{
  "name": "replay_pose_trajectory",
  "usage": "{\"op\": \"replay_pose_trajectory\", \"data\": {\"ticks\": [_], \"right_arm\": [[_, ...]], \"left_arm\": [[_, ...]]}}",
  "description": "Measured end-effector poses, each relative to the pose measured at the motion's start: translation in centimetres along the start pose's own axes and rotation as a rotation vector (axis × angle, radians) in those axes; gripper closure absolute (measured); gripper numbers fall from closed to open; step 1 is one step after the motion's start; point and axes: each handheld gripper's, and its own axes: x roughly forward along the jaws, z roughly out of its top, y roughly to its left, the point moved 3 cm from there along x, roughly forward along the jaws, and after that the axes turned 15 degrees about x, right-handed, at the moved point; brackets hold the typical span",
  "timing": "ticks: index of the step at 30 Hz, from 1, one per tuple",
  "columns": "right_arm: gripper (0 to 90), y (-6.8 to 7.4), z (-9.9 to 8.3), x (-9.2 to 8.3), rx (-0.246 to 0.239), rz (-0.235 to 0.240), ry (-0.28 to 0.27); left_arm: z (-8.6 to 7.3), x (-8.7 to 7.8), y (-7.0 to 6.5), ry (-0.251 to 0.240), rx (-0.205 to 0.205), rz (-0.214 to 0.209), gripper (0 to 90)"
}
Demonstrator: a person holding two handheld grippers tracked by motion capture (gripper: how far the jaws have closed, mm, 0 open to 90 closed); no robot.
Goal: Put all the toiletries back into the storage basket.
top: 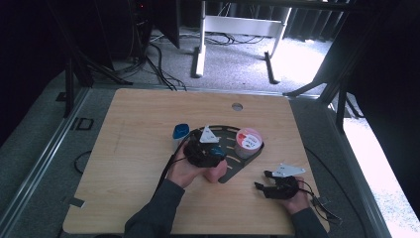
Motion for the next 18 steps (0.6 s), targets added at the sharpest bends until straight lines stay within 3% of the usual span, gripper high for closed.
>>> {"op": "replay_pose_trajectory", "data": {"ticks": [18], "right_arm": [[35.8,-0.01,0.00,0.00,-0.002,0.001,0.000]], "left_arm": [[0.93,0.57,0.97,-0.002,-0.014,0.041,52.7]]}}
